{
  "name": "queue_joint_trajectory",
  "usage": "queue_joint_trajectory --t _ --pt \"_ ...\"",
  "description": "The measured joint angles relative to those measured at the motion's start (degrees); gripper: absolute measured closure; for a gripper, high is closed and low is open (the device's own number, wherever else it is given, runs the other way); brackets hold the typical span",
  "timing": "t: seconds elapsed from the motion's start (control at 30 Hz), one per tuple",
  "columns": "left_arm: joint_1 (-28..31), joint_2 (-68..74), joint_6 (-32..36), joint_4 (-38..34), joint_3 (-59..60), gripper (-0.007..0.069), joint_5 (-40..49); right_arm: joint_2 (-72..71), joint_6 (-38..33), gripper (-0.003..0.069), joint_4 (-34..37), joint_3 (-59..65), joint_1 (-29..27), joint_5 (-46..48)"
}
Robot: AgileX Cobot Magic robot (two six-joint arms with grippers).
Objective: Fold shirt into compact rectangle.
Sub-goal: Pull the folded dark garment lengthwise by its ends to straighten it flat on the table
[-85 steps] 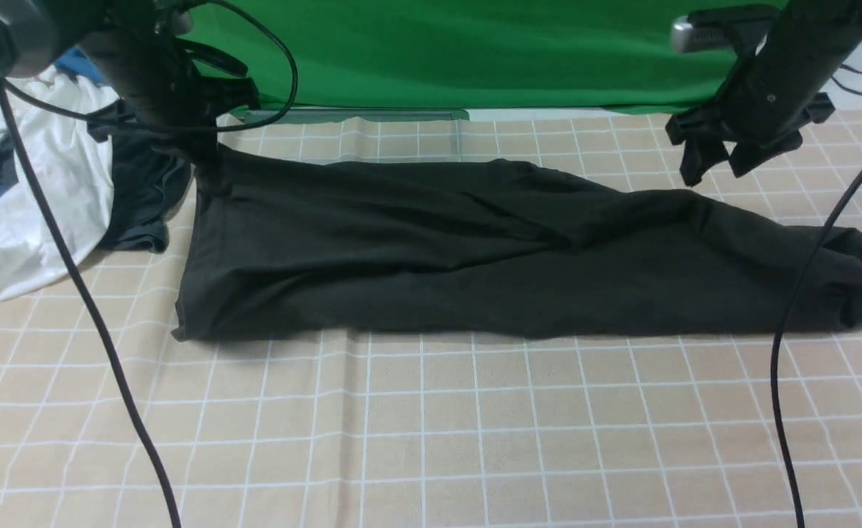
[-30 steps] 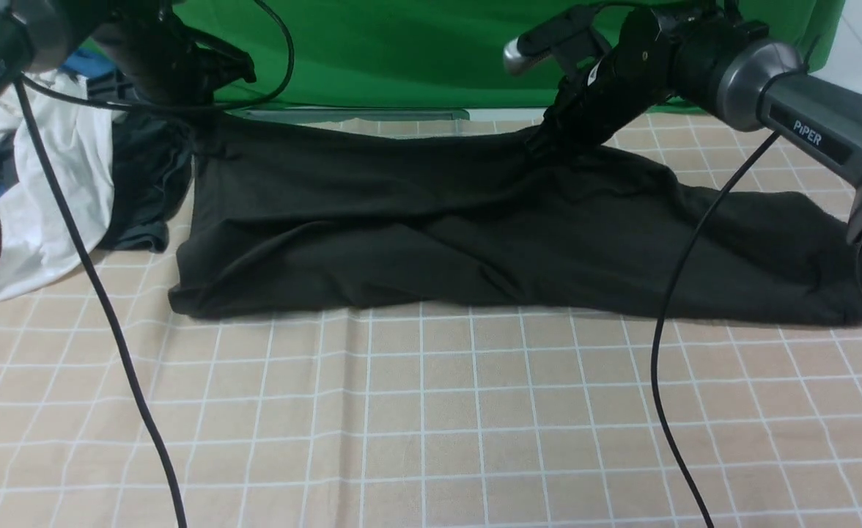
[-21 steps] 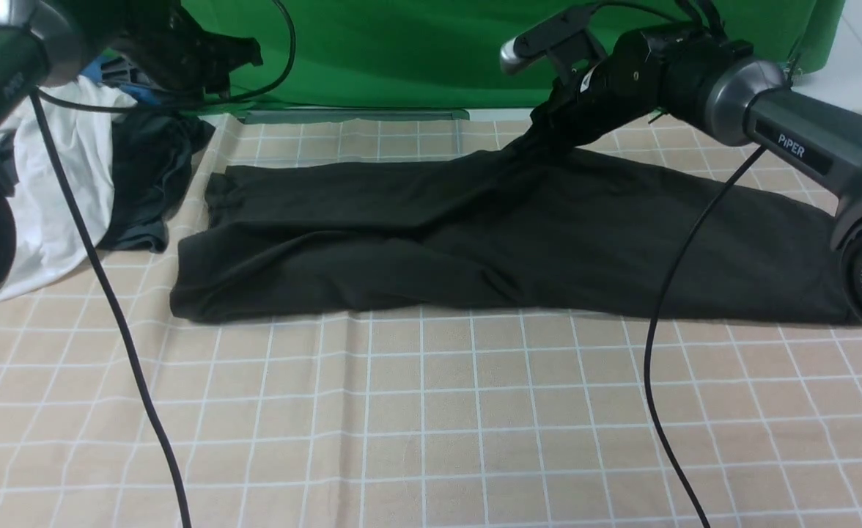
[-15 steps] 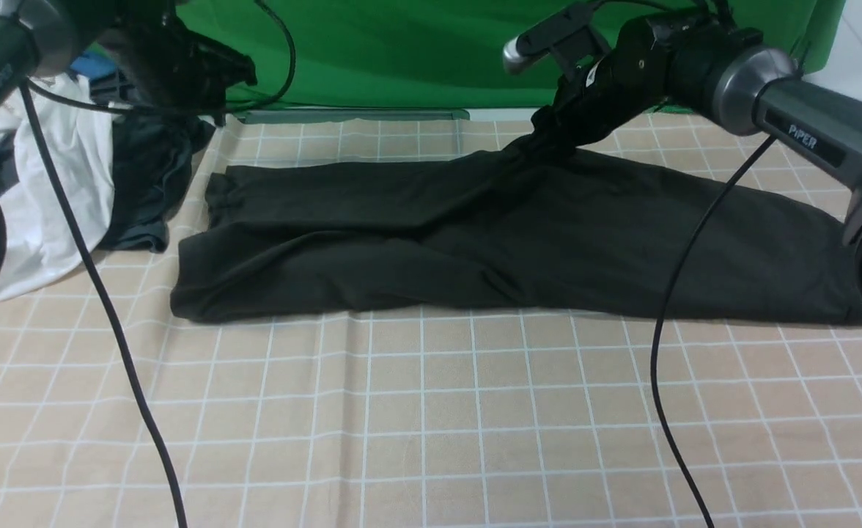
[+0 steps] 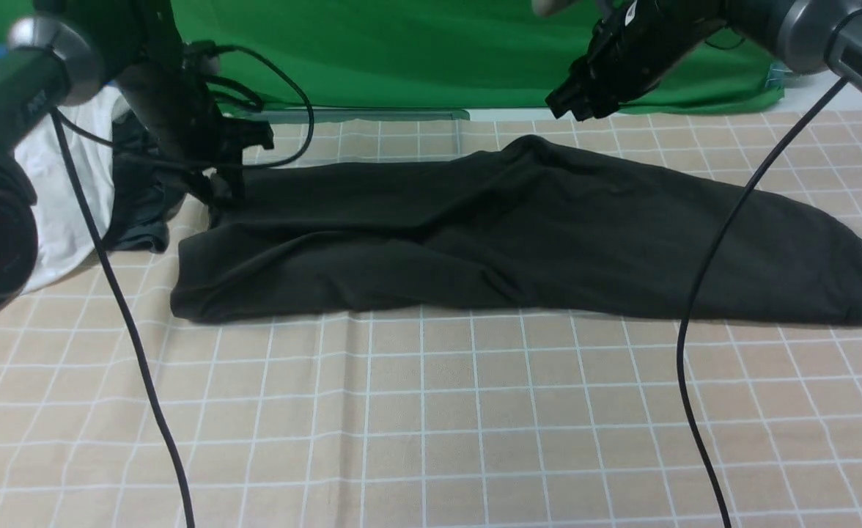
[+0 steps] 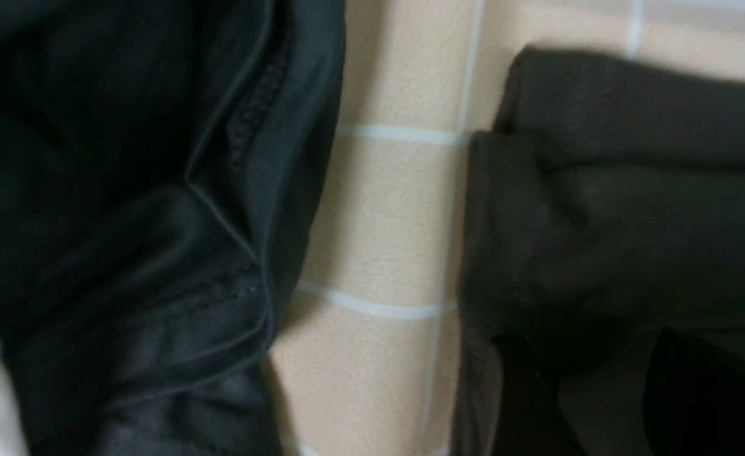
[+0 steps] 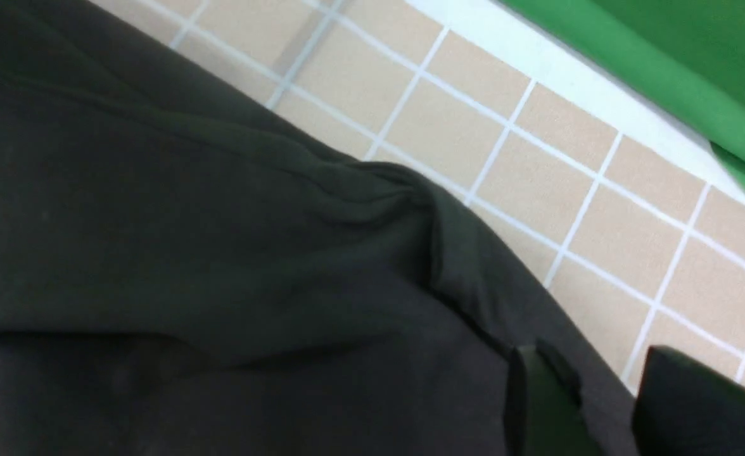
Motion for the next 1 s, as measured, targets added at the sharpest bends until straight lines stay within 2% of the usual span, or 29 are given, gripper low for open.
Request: queue_joint_trajectory --t 0.33,0.4,0.57,0.63,1.0 --pt "0.0 0.8 0.0 0.8 0.0 0.0368 -3.6 0.0 0.0 0.0403 0.0 0.0 0.0 -0.1" --pt "0.0 0.9 0.1 1.2 0.0 0.0402 -3.9 0.0 0.0 0.0405 0.3 0.0 0.0 -0.1" --pt "0.0 2.1 1.7 2.5 0.0 0.0565 -3.3 0.0 0.0 0.0407 0.0 0.0 0.0 -0.1" --pt "0.0 2.1 2.2 2.5 -0.2 0.0594 -3.0 0.0 0.0 0.0407 0.0 0.0 0.0 -0.1" --pt "0.0 0.0 2.9 2.9 -9.6 0.0607 0.3 0.0 0.0 0.0407 0.4 0.0 0.0 -0.1"
